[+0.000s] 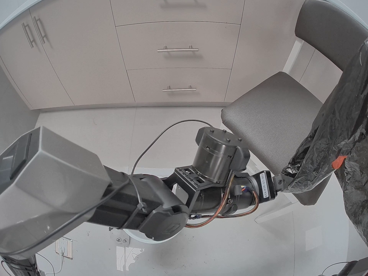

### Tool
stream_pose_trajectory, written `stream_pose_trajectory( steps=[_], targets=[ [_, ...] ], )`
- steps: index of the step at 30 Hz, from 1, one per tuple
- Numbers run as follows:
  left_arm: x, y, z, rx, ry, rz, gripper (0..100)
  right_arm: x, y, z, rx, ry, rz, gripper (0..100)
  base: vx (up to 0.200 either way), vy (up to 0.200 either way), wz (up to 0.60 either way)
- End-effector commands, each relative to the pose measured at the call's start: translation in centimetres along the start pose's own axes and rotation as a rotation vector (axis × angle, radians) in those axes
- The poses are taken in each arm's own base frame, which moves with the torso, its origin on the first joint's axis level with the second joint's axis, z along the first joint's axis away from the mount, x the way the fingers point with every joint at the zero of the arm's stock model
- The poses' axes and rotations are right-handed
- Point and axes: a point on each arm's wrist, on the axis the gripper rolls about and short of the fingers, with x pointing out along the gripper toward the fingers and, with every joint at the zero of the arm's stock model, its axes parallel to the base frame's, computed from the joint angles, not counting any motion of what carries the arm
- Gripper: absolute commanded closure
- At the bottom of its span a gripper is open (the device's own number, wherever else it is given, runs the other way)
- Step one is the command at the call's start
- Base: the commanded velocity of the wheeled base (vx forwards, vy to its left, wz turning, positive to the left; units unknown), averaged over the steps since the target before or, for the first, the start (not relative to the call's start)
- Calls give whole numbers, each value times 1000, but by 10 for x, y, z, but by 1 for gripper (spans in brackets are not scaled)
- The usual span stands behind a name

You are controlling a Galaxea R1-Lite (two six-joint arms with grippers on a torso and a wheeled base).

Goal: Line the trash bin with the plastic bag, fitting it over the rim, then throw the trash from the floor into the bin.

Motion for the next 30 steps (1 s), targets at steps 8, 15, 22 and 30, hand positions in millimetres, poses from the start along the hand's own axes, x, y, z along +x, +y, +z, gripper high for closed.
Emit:
stream_pose_trajectory(
  steps=[8,15,22,30],
  targets=[
    [22,-10,28,-54,-44,-88,0,-2,7,-1,2,12,28,100,0,0,0],
    [17,-11,45,-53,-82,-106,0,-1,6,-1,3,14,29,100,0,0,0],
    [21,-14,41,-85,-60,-136,0,-2,6,-1,2,10,24,100,0,0,0],
    [22,-19,42,-95,-61,-152,100,-3,8,-1,-2,8,27,100,0,0,0]
  ],
)
